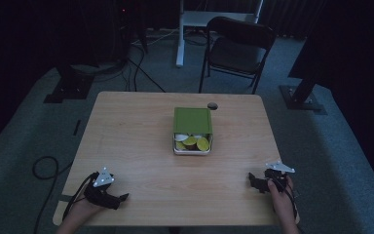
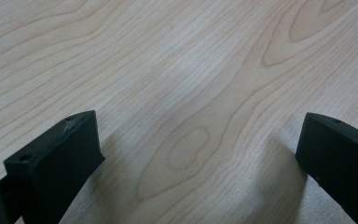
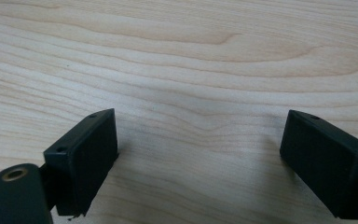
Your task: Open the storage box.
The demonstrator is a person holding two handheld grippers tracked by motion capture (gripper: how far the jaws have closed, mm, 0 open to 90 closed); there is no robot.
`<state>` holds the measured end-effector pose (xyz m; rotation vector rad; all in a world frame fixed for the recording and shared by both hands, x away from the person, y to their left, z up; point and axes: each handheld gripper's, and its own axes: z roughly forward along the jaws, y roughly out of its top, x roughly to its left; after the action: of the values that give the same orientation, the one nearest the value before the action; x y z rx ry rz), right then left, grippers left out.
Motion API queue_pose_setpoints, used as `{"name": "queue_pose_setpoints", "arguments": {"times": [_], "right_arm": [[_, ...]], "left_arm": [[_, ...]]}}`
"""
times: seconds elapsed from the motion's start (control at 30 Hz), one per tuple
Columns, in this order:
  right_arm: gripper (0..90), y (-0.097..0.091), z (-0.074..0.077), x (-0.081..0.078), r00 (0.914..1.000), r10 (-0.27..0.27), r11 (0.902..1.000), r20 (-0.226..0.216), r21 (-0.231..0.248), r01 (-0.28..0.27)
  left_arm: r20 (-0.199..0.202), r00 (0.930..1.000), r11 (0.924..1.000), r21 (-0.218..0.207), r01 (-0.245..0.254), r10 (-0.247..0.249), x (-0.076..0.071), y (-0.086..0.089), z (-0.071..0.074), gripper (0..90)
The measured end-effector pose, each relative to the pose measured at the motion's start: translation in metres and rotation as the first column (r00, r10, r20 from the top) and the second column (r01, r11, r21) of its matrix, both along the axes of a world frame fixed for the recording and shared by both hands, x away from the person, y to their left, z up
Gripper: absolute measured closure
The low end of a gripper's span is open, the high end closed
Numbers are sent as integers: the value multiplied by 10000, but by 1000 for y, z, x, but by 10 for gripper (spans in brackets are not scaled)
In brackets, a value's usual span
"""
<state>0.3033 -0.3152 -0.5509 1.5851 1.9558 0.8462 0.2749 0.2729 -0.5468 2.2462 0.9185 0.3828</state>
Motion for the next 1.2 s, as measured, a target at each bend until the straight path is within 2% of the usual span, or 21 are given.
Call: {"name": "queue_pose_setpoints", "arguments": {"times": [0.47, 0.57, 0.67, 0.87, 1.0, 1.2], "right_arm": [[107, 0, 0, 0, 10000, -16, 10000, -6, -1, 16], [107, 0, 0, 0, 10000, -15, 10000, -3, -1, 15], [107, 0, 0, 0, 10000, -15, 10000, -1, 1, 15], [107, 0, 0, 0, 10000, -17, 10000, -2, 1, 17], [107, 0, 0, 0, 10000, -19, 10000, -3, 4, 19], [107, 0, 0, 0, 10000, -20, 10000, -5, 5, 20]], "left_arm": [[-7, 9998, 9998, -8, -187, 187, 0, 0, 0, 0], [2, 9989, 9989, 10, -471, 471, 2, -2, 0, 0], [29, 9986, 9986, 22, -521, 521, 2, -4, 0, 0], [43, 10000, 9999, 114, -71, 71, 4, -20, 1, 12], [494, 9984, 9987, 455, 236, -258, 4, -33, 3, 12], [1119, 9917, 9942, 941, 523, -627, 4, -47, 12, 13]]}}
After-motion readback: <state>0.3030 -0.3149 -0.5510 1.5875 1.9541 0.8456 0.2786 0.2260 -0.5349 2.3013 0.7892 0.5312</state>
